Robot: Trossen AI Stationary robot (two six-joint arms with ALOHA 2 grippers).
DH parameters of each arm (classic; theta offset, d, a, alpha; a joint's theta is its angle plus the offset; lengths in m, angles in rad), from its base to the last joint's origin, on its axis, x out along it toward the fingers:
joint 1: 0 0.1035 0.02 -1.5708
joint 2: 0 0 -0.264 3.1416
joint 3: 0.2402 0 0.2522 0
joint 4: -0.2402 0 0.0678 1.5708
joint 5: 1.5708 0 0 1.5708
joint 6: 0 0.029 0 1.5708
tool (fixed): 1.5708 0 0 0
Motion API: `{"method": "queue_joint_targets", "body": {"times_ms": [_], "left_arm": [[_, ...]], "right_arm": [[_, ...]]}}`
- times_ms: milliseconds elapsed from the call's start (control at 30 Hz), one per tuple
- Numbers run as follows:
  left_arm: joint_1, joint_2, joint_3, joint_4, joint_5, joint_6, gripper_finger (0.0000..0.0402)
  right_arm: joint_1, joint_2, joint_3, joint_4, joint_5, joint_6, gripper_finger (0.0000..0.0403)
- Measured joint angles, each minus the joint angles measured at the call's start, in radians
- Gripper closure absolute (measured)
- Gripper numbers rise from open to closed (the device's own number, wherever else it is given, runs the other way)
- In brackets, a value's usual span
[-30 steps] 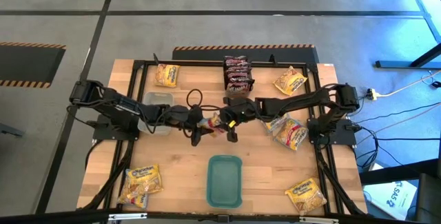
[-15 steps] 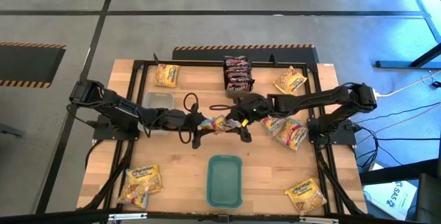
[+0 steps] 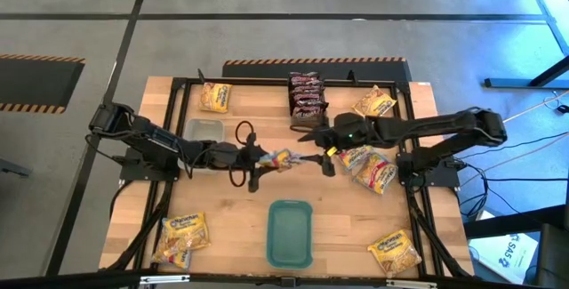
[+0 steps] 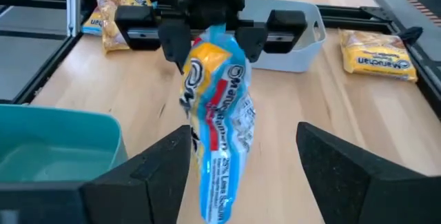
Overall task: Sort Maruchan noodles
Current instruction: Put the blue noodle pack into the blue bin
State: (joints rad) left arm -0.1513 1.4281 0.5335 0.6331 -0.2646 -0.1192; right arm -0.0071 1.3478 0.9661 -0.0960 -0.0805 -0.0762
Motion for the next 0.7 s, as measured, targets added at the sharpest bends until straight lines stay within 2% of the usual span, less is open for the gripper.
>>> {"method": "queue_joint_targets", "body": {"times_ms": [100,233,400,700], "left_arm": [[0.000,0.000,0.000,0.024,-0.007,0.018,0.0253],[0.000,0.000,0.000,0.075,-0.007,0.044,0.0253],[0.006,0.000,0.000,0.090,-0.011,0.045,0.0253],[0.010,0.001,-0.002,0.104,-0.014,0.044,0.0253]], "right_arm": [[0.001,0.006,-0.029,0.045,-0.018,0.018,0.0153],[0.001,0.066,-0.103,0.229,-0.053,0.064,0.0153],[0.001,0.133,-0.116,0.414,-0.147,0.123,0.0152],[0.000,0.207,-0.099,0.469,-0.087,0.147,0.0157]]}}
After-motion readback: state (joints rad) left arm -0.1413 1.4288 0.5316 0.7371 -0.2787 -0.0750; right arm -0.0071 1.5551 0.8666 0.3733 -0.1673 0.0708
